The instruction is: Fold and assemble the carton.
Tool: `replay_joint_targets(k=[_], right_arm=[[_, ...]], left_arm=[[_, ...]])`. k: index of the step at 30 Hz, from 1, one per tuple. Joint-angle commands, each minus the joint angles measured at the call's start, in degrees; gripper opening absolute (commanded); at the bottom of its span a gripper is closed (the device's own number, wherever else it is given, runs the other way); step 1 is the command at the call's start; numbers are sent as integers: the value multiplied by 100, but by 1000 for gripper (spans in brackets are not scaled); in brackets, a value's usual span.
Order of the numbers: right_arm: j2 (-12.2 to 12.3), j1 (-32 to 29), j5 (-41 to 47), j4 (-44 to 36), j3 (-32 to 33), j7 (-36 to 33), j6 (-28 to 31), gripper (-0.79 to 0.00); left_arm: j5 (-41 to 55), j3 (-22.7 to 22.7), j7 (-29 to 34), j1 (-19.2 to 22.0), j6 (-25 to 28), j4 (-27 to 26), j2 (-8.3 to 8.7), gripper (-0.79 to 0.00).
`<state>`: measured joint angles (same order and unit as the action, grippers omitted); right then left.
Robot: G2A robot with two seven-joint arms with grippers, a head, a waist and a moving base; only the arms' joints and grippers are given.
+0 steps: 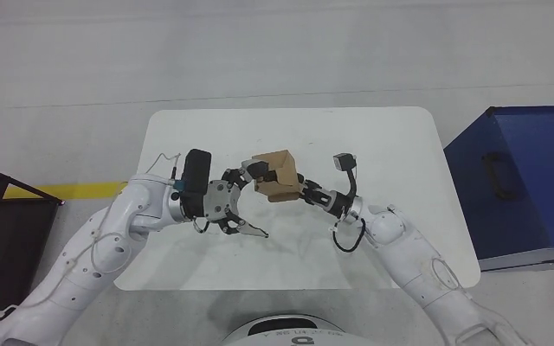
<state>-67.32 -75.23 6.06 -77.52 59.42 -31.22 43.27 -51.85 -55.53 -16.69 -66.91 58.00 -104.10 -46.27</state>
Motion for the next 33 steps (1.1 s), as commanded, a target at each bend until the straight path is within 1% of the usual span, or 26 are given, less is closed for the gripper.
replay_joint_targets(k=[1, 6, 9, 13, 18, 22, 27, 32, 33], right_arm=[[-4, 10, 0, -11, -8, 2, 0, -785], [-13, 42, 6, -56, -60, -73, 4, -785], [-19, 61, 27, -68, -89, -116, -11, -785], [-17, 66, 49, -67, -86, -146, 9, -785], [-9, 49, 112, -72, -66, -202, 28, -785], [-8, 71, 156, -79, -77, -268, 18, -785], [-19, 128, 184, -76, -123, -333, -5, -785], [-23, 163, 186, -63, -131, -338, -14, -785], [-24, 167, 179, -68, -133, -342, -8, -785]], left_arm=[[8, 63, -110, 31, 0, -10, 10, 0], [-26, 415, -303, 267, 0, 42, 23, 0], [-69, 649, -336, 505, 0, 289, 12, 0], [209, 983, -561, 713, 0, 515, 1, 0], [594, 1451, -632, 979, 0, 749, 53, 0], [711, 1804, -594, 1216, 0, 813, 111, -6], [698, 2056, -556, 1474, 0, 915, 187, -46], [772, 2179, -686, 1599, 0, 1036, 272, -58], [802, 2183, -713, 1606, 0, 1071, 291, -74]])
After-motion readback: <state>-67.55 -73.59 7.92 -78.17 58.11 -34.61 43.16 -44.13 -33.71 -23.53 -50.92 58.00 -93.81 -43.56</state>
